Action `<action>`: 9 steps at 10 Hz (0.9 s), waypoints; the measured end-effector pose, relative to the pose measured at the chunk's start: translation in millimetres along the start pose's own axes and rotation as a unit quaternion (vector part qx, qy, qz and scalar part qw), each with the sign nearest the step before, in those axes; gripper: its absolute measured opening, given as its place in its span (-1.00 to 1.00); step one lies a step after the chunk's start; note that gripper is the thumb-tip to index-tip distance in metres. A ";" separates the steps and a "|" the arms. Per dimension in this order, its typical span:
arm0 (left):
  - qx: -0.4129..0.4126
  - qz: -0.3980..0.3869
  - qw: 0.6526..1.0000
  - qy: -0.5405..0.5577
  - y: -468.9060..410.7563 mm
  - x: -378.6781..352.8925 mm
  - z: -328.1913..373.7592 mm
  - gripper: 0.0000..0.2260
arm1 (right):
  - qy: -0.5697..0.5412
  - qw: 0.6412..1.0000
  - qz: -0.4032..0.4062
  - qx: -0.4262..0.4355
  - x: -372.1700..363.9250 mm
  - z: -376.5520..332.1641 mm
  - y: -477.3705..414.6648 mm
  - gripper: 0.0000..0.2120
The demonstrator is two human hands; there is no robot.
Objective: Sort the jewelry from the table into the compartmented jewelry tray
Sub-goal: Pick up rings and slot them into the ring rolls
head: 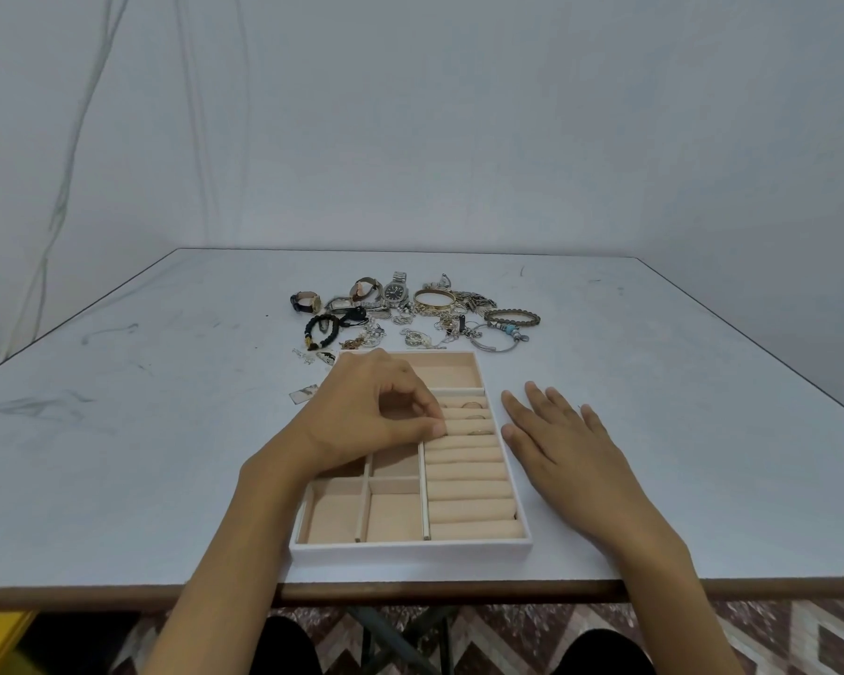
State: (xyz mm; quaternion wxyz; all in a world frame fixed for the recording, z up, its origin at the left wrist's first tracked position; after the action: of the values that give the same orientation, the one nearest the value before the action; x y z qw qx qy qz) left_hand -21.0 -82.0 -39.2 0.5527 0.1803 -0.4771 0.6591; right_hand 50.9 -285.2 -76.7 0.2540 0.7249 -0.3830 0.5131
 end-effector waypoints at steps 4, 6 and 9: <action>0.032 0.017 0.999 0.016 0.6 -0.1 -2.0 -0.84 | -0.012 1.000 0.002 0.001 0.6 0.3 0.3 -0.52; 0.026 0.011 1.000 0.006 0.2 -0.9 -3.0 -0.82 | -0.007 1.000 0.000 0.000 1.1 0.0 0.1 -0.52; 0.013 0.011 1.000 0.003 -0.5 -1.1 -2.4 -0.83 | -0.014 1.000 0.001 0.000 0.9 0.3 0.7 -0.51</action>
State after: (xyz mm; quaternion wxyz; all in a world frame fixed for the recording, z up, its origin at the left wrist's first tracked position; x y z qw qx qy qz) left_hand -19.5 -80.7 -41.0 0.5444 0.1804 -0.4688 0.6718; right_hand 50.6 -286.2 -76.0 0.2487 0.7316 -0.3870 0.5032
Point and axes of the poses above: each hand's wrist, its own y-axis away from the middle knuckle, its own x-axis out of the back of the hand, z = x × y, the point moved 3 cm from there along -y, towards the middle knuckle, and after that the axes turned 8 degrees about -y, right-handed, at the moved point
